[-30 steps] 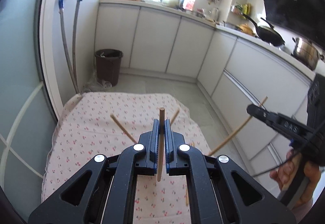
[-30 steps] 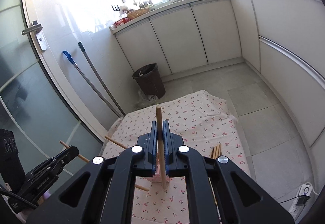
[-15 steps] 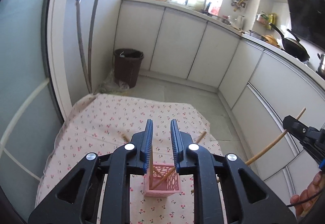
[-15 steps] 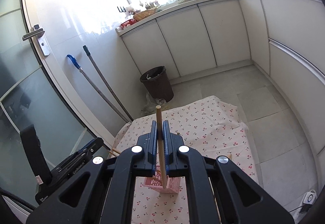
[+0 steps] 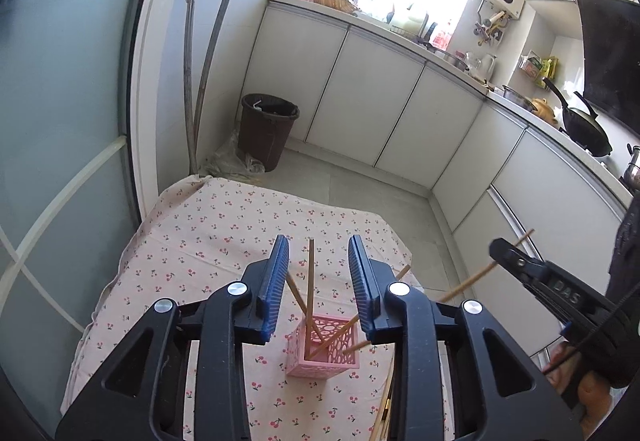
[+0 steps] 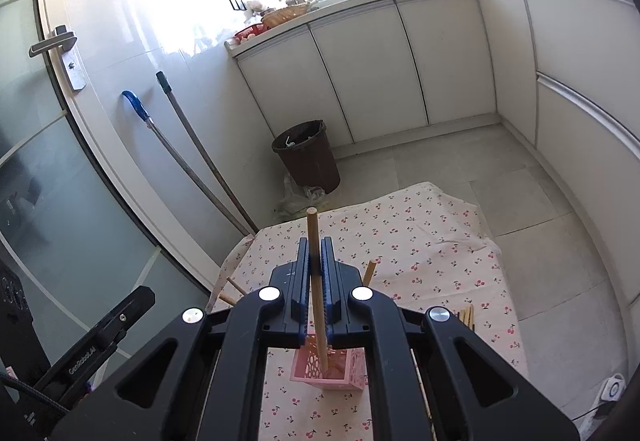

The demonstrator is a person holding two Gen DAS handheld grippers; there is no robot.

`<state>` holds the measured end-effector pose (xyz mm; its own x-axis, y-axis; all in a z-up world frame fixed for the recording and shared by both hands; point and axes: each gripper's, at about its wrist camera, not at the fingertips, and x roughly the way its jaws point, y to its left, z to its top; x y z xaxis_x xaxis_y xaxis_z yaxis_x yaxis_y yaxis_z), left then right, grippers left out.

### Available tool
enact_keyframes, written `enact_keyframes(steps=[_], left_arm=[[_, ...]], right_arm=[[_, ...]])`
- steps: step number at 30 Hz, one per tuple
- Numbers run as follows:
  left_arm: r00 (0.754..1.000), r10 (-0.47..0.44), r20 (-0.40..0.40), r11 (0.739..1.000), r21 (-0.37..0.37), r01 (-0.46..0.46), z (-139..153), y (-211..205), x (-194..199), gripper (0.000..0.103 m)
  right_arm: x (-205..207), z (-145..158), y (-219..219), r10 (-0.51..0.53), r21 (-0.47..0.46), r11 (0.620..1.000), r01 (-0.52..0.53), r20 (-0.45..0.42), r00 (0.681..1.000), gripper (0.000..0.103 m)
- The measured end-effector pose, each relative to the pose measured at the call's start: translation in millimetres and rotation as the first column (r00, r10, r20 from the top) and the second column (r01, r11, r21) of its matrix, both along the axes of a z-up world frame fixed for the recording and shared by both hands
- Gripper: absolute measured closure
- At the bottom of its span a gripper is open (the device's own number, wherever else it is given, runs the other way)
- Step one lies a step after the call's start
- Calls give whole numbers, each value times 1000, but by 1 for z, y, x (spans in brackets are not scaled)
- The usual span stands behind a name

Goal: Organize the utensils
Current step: 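Lower both chopsticks into the pink basket and open both grippers, then reach the left gripper to the bundle and grasp another chopstick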

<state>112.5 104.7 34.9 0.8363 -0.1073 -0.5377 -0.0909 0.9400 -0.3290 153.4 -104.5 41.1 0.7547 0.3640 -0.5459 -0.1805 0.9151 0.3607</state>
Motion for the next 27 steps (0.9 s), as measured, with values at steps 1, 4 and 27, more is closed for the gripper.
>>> enact_keyframes(steps=[1, 4, 27], left_arm=[[1000, -3, -7, 1000, -6, 3, -1, 0, 1, 73], [1000, -10, -23, 1000, 3, 10, -7, 0, 3, 72], [988, -83, -127, 973, 203, 107, -48, -51, -4, 26]], right_arm=[[5, -4, 4, -3, 3, 1000, 3, -7, 1000, 97], [15, -18, 14, -11, 10, 1000, 12, -19, 1000, 93], [-35, -63, -22, -47, -201, 979, 21, -124, 991, 22]])
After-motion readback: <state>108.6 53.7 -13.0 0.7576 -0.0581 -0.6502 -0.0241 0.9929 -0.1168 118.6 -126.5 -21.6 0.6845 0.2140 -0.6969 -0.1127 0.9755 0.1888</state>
